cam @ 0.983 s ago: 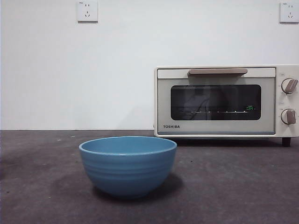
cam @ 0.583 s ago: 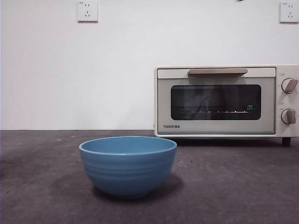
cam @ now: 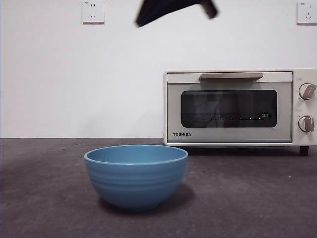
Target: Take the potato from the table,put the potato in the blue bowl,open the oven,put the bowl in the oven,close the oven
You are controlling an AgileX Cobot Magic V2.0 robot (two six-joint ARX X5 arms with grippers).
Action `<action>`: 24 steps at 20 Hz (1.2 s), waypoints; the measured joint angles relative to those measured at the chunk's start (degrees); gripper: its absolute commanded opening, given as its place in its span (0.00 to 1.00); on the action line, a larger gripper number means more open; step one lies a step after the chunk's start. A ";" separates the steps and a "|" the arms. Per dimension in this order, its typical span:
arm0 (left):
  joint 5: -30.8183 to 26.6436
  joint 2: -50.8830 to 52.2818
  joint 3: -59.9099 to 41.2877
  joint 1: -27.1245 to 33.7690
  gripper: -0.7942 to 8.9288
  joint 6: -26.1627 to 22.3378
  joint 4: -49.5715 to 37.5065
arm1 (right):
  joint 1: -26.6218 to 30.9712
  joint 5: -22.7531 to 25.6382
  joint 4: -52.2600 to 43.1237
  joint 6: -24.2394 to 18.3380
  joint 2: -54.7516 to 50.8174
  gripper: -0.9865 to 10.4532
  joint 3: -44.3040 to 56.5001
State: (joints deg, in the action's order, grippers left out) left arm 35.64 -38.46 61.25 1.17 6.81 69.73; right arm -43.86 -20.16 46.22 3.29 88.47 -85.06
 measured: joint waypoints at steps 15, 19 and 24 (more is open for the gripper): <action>-19.39 6.19 -0.02 -2.93 0.08 -7.41 5.73 | -16.90 5.33 -1.88 -18.08 22.91 0.09 -18.71; -26.38 8.44 -0.02 -9.09 0.08 -8.94 5.75 | -19.04 8.17 -9.97 -20.57 24.87 0.09 -18.71; -32.48 10.73 -0.02 -15.04 0.08 -9.40 5.84 | -19.41 9.07 -15.96 -20.39 24.98 0.10 -18.78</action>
State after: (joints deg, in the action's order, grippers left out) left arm 3.16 -27.73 61.23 -13.87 -2.59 75.57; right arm -63.26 -11.09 30.26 -17.10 113.45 -103.83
